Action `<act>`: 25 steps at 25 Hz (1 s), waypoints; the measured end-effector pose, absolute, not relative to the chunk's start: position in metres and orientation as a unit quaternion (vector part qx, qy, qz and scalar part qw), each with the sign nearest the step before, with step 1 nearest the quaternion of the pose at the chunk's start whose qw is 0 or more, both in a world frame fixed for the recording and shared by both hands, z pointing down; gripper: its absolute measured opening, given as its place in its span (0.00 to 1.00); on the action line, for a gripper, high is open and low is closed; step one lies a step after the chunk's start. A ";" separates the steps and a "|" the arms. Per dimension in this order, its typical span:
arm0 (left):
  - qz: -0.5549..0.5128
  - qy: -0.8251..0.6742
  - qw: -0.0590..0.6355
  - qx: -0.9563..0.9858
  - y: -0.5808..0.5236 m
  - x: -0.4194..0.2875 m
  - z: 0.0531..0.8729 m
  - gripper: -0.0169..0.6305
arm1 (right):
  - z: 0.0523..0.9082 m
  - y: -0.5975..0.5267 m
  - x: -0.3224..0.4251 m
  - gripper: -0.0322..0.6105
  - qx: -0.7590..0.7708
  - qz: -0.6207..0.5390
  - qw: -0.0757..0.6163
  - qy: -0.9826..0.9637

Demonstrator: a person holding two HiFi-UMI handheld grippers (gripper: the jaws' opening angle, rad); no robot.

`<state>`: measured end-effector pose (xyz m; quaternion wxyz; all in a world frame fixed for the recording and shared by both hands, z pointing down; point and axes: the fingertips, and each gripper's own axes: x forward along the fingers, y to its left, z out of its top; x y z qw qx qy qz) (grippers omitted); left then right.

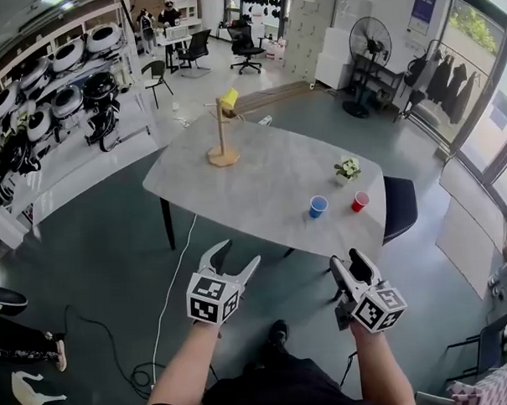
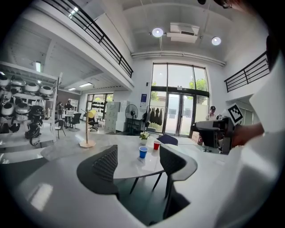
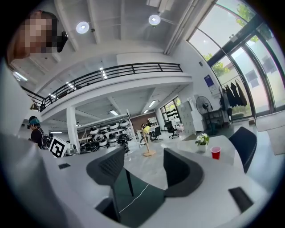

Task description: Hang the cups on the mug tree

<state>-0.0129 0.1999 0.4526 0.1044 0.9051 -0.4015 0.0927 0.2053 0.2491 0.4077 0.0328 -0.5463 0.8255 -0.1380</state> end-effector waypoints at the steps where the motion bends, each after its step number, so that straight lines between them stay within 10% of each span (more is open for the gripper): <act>1: 0.098 -0.398 0.110 0.905 0.192 -0.007 0.457 0.46 | 0.412 0.242 0.211 0.44 -0.549 -0.144 0.033 0.823; 25: 0.115 -0.381 0.137 0.907 0.018 0.064 0.460 0.46 | 0.447 0.062 0.296 0.44 -0.562 -0.192 0.048 0.803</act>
